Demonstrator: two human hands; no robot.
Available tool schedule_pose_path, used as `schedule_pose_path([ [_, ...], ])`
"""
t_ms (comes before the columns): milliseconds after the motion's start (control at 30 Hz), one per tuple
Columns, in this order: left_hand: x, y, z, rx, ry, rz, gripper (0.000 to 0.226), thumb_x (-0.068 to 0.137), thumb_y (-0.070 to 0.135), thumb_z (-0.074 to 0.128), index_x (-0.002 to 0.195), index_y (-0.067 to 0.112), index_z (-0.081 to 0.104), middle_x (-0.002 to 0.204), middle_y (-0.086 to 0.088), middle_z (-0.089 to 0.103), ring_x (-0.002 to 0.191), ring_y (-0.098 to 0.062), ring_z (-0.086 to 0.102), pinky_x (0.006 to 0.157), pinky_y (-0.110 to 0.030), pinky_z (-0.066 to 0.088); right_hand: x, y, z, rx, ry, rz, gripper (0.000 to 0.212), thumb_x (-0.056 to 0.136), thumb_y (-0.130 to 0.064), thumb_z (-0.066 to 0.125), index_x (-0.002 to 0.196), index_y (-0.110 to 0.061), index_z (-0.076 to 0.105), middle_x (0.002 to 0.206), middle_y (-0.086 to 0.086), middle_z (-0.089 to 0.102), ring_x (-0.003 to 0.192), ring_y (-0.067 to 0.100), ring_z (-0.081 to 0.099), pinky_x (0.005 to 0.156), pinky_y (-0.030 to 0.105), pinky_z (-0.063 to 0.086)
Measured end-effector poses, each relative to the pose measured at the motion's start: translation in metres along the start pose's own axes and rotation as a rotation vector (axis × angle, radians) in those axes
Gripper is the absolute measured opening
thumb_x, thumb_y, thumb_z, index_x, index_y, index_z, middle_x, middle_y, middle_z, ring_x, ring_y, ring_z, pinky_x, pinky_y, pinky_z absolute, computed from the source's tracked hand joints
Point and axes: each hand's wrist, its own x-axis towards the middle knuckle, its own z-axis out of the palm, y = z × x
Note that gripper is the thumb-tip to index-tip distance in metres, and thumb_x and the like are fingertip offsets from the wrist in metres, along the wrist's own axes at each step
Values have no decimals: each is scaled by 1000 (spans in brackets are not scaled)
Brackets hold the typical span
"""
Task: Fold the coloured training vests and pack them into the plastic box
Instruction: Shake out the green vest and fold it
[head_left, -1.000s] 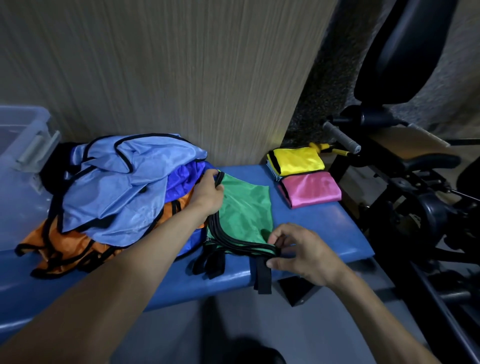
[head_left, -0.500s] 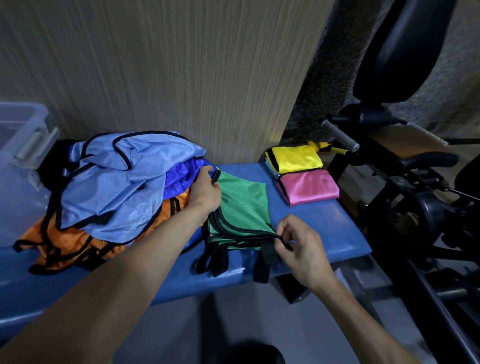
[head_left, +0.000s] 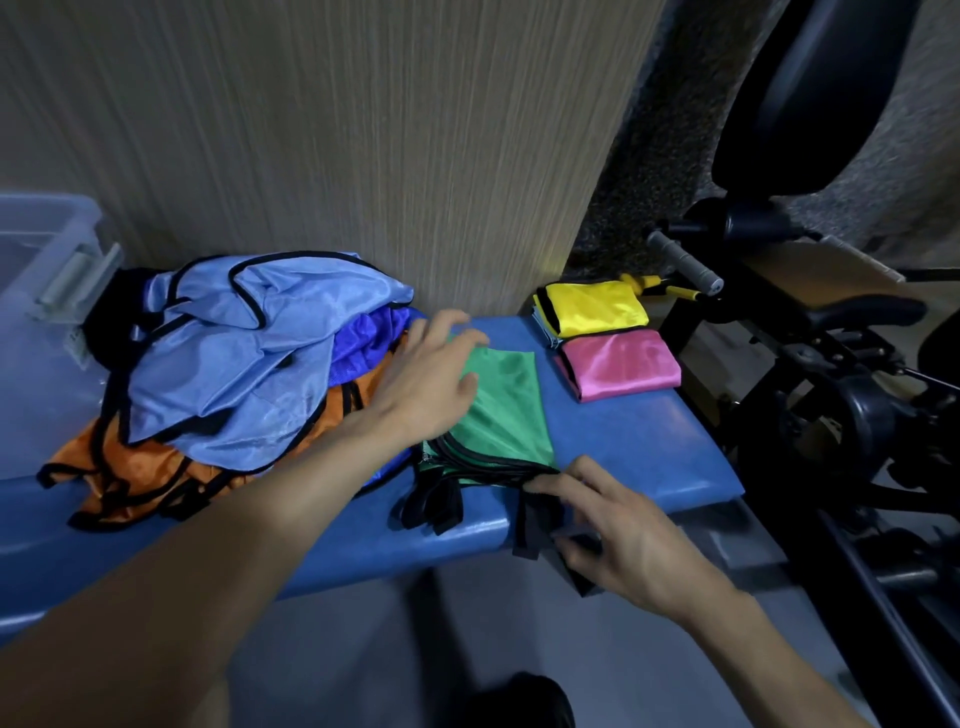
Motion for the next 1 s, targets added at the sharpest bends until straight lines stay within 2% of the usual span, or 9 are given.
schedule_pose_path([
  [67, -15, 11, -3, -125, -114, 213, 32, 99, 26, 58, 131, 25, 59, 138, 6, 47, 127, -16, 45, 110, -40, 39, -1, -2, 4, -70, -9, -40, 62, 81, -33, 66, 139, -41, 46, 116, -16, 45, 90, 5, 58, 68, 27, 51],
  [167, -29, 20, 1, -123, -304, 344, 32, 100, 40, 56, 130, 31, 61, 134, 13, 50, 126, -9, 46, 110, -35, 38, -3, -4, 11, -141, 53, -86, 56, 83, -35, 71, 136, -33, 53, 118, -14, 49, 93, 11, 62, 65, 30, 54],
  [300, -38, 15, 2, -60, -374, 369, 40, 98, 48, 58, 134, 32, 60, 131, 10, 55, 122, -11, 48, 109, -34, 39, -3, -14, 22, -148, 284, -84, 22, 94, -35, 59, 110, -22, 69, 96, -8, 61, 75, 17, 65, 55, 30, 52],
  [400, -41, 10, 2, -47, -371, 406, 39, 97, 43, 62, 134, 30, 61, 126, 7, 58, 116, -12, 52, 105, -29, 40, -3, -21, 29, -162, 385, -45, 23, 98, -35, 56, 101, -19, 72, 88, -6, 62, 71, 18, 64, 54, 33, 53],
  [467, -42, 7, 4, -70, -370, 411, 32, 99, 38, 61, 129, 29, 64, 119, 8, 60, 111, -11, 56, 101, -33, 45, -5, -24, 35, -205, 388, -62, 21, 96, -37, 60, 99, -18, 70, 88, -5, 59, 73, 19, 62, 58, 34, 52],
  [600, -43, 3, 6, -95, -374, 377, 24, 100, 40, 59, 119, 30, 69, 107, 12, 63, 101, -8, 60, 92, -37, 50, -7, -30, 45, -417, 260, -55, 42, 76, -45, 77, 106, -20, 61, 104, -1, 52, 83, 24, 55, 66, 38, 48],
  [767, -45, 0, 7, -110, -365, 337, 23, 98, 46, 59, 113, 33, 70, 102, 16, 62, 96, -2, 59, 89, -33, 51, -3, -33, 56, -621, 284, -74, 63, 64, -15, 74, 123, -19, 54, 121, 5, 55, 91, 29, 53, 76, 41, 42],
  [900, -46, 2, 7, -53, -417, 327, 31, 100, 52, 52, 108, 28, 71, 104, 13, 60, 96, -3, 57, 92, -33, 49, -5, -30, 62, -626, 248, -101, 62, 70, -16, 75, 128, -17, 55, 121, 2, 58, 96, 29, 57, 80, 40, 40],
  [1000, -46, 7, 6, 4, -474, 302, 40, 102, 55, 43, 122, 29, 65, 114, 9, 56, 110, -8, 54, 100, -32, 44, -7, -30, 60, -553, 279, -114, 50, 74, -13, 72, 122, -16, 58, 113, 0, 62, 91, 27, 59, 76, 37, 41],
])
